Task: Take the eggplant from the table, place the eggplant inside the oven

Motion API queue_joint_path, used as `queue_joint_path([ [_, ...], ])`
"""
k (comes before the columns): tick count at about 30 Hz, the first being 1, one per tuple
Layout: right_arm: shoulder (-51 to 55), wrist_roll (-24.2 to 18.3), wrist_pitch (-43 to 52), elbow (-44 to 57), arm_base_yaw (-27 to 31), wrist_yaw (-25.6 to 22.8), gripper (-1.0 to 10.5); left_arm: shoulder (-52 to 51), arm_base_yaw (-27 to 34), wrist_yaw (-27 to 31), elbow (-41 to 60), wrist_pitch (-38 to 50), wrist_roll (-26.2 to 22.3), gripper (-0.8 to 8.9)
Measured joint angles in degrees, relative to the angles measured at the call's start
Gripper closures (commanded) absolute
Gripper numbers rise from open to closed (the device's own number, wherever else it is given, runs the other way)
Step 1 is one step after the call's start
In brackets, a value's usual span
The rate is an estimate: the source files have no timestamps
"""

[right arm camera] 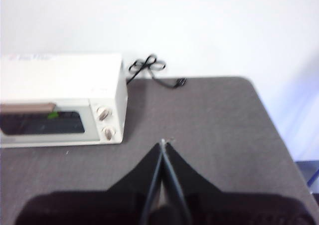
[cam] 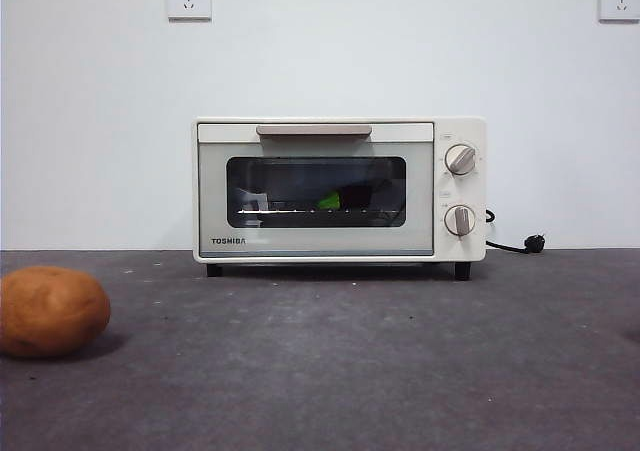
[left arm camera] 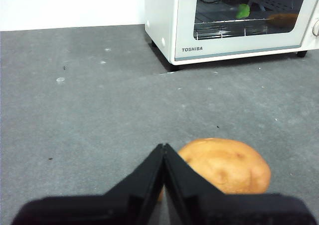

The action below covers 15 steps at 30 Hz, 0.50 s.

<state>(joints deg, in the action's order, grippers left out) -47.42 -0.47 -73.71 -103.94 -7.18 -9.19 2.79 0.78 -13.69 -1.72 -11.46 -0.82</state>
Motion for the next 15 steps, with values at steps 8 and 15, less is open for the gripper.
queue_joint_path([
  [8, 8.28, 0.02, -3.69, 0.02, 2.27, 0.0, 9.5, 0.0, 0.0, 0.0, 0.0, 0.0, 0.0, 8.17],
  [15, 14.62, 0.02, -2.95, 5.6, 2.34, -0.02, 9.5, 0.0, 0.0, 0.0, 0.0, 0.0, 0.0, 8.17],
])
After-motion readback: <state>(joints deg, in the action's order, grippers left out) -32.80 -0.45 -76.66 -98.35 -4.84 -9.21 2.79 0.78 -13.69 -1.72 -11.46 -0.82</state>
